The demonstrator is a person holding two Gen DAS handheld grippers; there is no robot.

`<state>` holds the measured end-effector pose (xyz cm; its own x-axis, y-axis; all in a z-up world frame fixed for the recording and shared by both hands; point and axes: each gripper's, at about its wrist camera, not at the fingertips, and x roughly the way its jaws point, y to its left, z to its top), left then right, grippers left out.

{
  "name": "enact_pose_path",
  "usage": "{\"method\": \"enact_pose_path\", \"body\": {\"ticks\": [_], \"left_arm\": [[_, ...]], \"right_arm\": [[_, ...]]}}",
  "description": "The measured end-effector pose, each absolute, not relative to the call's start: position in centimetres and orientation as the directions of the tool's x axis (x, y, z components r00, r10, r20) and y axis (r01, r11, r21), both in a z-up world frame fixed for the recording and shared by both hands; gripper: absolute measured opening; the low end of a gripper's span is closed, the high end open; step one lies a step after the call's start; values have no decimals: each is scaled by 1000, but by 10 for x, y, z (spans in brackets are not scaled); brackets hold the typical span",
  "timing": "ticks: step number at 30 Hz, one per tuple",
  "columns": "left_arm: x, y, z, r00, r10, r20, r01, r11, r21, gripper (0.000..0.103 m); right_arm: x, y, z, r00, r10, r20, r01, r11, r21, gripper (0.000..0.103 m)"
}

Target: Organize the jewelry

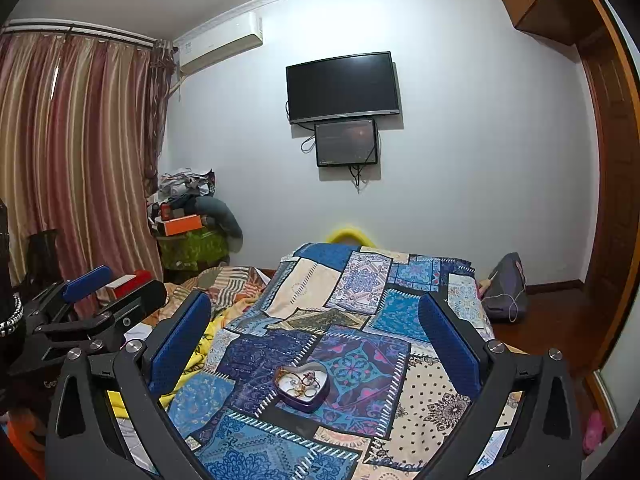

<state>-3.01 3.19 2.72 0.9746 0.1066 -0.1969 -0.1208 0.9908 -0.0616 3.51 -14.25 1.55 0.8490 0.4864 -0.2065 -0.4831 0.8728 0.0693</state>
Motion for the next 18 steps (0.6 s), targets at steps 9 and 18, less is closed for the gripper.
{"method": "enact_pose_path", "body": {"ticks": [9,18], "left_arm": [[-30,30,27,975,102,-197,-117,991,-66,102],[-28,31,26,974,98,-204,-113,991,-65,102]], "right_arm": [[36,-144,15,850,484,-209,-481,874,70,103],[38,-145,14,848,483,-219,-479,875,73,103]]}}
